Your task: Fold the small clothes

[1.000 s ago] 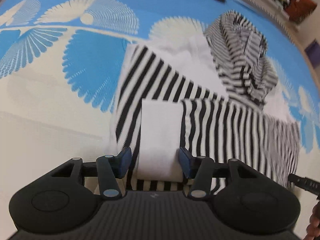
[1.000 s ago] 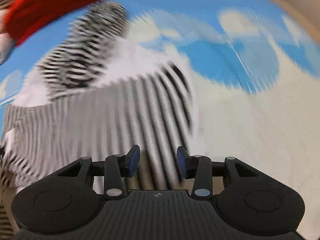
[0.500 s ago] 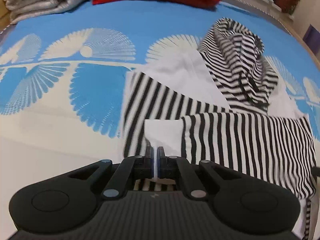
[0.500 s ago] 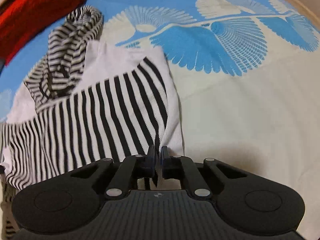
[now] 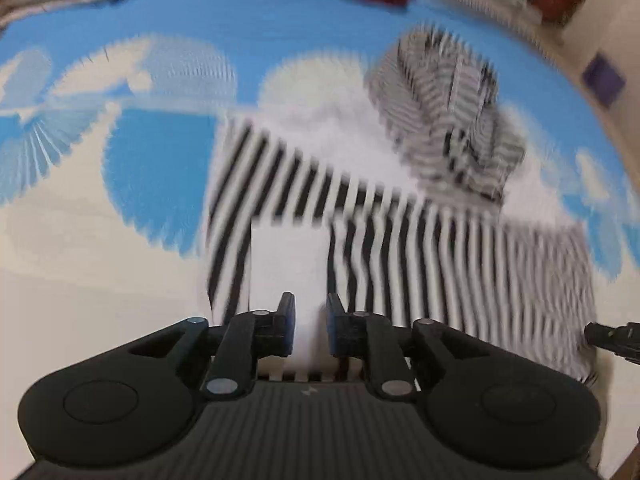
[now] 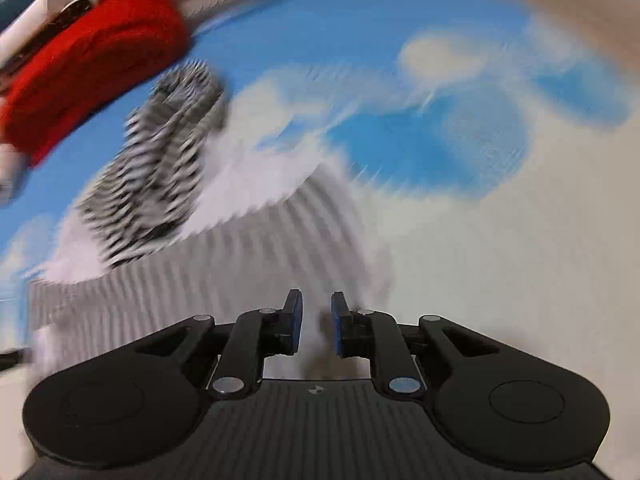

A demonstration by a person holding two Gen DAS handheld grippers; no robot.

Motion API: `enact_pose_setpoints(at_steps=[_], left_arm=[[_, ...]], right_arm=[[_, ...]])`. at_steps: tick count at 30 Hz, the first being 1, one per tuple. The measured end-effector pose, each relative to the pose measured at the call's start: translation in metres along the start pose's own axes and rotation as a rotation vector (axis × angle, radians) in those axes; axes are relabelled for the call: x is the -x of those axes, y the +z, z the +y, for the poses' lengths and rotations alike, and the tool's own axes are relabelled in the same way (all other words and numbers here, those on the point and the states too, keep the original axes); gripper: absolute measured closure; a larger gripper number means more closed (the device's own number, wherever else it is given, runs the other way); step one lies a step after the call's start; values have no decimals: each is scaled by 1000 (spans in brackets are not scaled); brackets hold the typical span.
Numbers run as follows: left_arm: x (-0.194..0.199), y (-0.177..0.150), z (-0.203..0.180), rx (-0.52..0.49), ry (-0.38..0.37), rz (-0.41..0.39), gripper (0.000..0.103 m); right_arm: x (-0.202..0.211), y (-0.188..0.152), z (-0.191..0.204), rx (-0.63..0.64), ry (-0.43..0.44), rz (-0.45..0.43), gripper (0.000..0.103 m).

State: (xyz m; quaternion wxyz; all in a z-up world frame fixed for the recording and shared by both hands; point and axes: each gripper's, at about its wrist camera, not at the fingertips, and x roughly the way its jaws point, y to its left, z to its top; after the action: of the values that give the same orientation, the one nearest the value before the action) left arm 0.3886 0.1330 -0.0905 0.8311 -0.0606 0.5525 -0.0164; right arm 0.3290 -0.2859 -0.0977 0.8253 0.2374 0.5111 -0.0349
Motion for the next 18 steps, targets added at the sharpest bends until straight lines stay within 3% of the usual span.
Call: enact_pose_setpoints(at_steps=[2, 5, 8, 12, 16, 18], left_arm=[[-15, -6, -2, -40, 48, 64, 77], [-8, -4, -4, -47, 51, 44, 77], [1, -3, -5, -44, 27, 18, 72], [-9, -12, -13, -107, 90, 79, 68], [14, -12, -13, -96, 123, 36, 66], [36, -9, -15, -91, 141, -22, 57]], right_arm=[[-20, -8, -3, 34, -81, 76, 89], [-9, -4, 5, 66, -97, 37, 85], [3, -1, 13, 121, -61, -9, 83], [-19, -5, 7, 123, -86, 110, 77], [3, -1, 20, 151, -80, 42, 75], [15, 0, 29, 187, -68, 0, 73]])
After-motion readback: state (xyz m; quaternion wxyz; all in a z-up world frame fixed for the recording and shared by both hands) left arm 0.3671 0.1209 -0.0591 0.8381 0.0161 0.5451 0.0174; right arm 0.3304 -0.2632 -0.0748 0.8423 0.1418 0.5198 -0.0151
